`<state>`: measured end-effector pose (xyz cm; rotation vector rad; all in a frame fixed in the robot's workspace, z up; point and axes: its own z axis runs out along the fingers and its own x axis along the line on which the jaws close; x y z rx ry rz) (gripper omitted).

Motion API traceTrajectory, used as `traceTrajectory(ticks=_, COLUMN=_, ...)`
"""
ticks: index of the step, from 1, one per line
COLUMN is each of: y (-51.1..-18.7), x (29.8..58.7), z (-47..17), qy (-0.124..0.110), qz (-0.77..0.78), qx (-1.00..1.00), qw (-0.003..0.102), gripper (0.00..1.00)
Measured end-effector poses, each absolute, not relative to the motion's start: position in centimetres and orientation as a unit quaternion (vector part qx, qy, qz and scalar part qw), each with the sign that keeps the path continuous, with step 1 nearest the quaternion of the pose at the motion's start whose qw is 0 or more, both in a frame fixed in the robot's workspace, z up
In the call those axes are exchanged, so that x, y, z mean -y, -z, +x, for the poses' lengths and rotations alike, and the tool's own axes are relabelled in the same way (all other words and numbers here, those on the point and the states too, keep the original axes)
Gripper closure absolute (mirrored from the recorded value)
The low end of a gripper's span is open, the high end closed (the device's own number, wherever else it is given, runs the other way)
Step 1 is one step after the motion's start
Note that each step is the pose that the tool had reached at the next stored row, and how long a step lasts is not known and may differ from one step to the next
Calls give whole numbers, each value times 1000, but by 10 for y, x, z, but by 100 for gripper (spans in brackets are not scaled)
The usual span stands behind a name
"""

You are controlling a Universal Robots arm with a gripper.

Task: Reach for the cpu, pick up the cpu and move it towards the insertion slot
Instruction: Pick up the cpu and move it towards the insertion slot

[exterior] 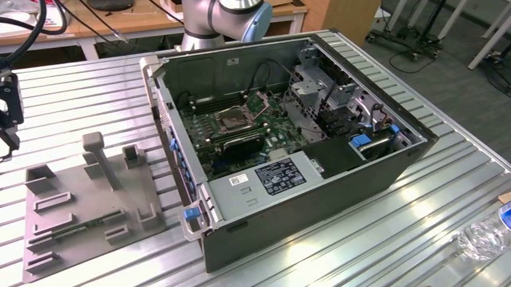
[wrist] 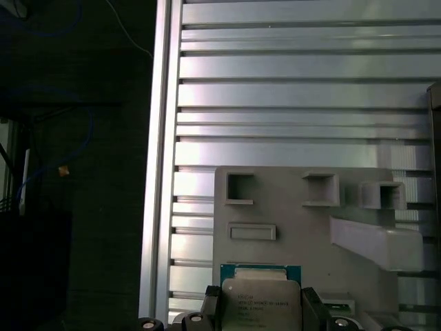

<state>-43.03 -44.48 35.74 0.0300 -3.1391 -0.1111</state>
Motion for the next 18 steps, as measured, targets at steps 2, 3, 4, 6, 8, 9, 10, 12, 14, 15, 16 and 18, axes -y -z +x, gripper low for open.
traceTrajectory(ticks=2, y=-358, x=445, z=-430, qy=35, qz=10, qx=999, qw=0, gripper=46)
traceTrajectory(ticks=3, y=-358, x=445, z=-430, qy=35, qz=10, qx=999, qw=0, gripper=46)
traceTrajectory(ticks=4, y=-358, x=445, z=-429, qy=35, qz=10, qx=999, qw=0, gripper=46)
traceTrajectory(ticks=6, y=-357, x=445, z=-428, qy=35, qz=10, qx=999, qw=0, gripper=46)
traceTrajectory(ticks=8, y=-357, x=445, z=-426, qy=35, qz=10, qx=999, qw=0, gripper=46)
traceTrajectory(ticks=9, y=-357, x=445, z=-425, qy=35, qz=10, qx=999, qw=0, gripper=46)
traceTrajectory(ticks=10, y=-357, x=445, z=-424, qy=35, qz=10, qx=999, qw=0, gripper=46)
traceTrajectory(ticks=12, y=-357, x=445, z=-422, qy=35, qz=10, qx=999, qw=0, gripper=46)
traceTrajectory(ticks=14, y=-357, x=445, z=-420, qy=35, qz=10, qx=999, qw=0, gripper=46)
traceTrajectory(ticks=15, y=-357, x=445, z=-419, qy=35, qz=10, qx=999, qw=0, gripper=46)
traceTrajectory(ticks=16, y=-357, x=445, z=-419, qy=35, qz=10, qx=999, qw=0, gripper=46)
traceTrajectory(ticks=18, y=-357, x=445, z=-417, qy=35, qz=10, qx=999, qw=0, gripper=46)
